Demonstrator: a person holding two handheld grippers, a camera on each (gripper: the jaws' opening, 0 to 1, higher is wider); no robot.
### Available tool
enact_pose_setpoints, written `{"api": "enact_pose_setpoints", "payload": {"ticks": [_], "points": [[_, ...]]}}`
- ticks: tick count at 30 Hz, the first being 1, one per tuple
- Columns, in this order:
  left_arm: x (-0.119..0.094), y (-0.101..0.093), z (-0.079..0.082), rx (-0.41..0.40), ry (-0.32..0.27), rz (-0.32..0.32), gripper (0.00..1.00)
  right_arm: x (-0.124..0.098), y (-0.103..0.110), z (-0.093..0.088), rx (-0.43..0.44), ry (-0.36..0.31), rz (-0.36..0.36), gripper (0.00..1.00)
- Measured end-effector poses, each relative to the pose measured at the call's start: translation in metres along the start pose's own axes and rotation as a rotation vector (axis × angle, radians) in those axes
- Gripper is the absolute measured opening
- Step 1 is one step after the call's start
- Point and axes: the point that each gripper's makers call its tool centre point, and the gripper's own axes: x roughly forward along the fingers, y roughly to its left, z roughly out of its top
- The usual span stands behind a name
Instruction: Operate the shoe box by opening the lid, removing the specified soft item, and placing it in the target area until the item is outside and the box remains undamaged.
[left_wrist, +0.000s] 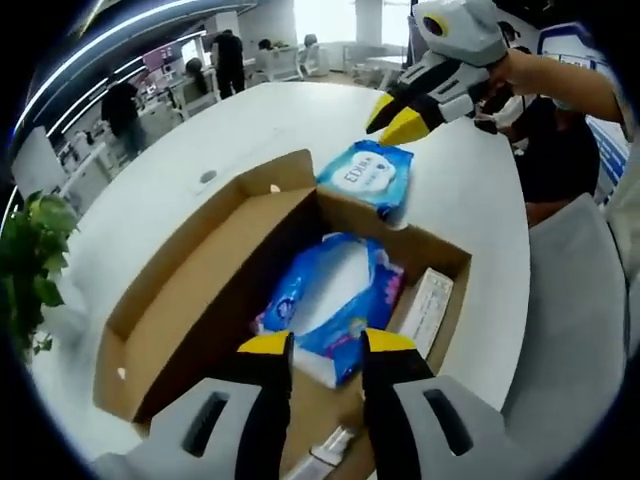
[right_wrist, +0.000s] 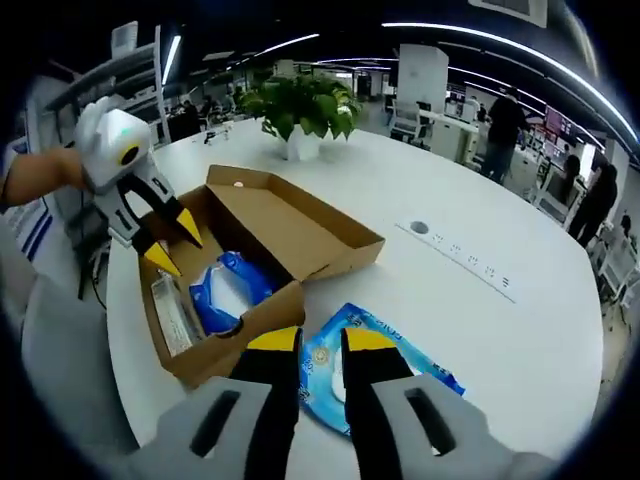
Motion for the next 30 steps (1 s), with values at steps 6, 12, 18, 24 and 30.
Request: {"api": "enact_pose_setpoints", "payload": {"ticks": [6,12,18,24,30], "points": [[0.009,-0.003,0.002,0.07,-0.013,-0.051,0.28,0.015,0.021,0.009,-0.027,-0.008,0.041,0.13],[0.019,-0.006,0.008,0.137,-0.018,-0.084,0.27,0.029,0.038,0.011,-0.077,0.007,0.071,0.13],[0.028,-0.009,0.013,0.143,-0.037,-0.14,0.26,0.039,0.048,0.011,-0.103,0.021,0.092,0.13],[0.037,-0.011,0.012,0.135,-0.03,-0.181,0.25,0.051,0.053,0.012,-0.126,0.036,0.107,0.13],[0.041,-0.009,0.001,0.143,0.027,-0.206,0.21,0.065,0.062,0.011,-0.189,0.071,0.124,0.13]]}}
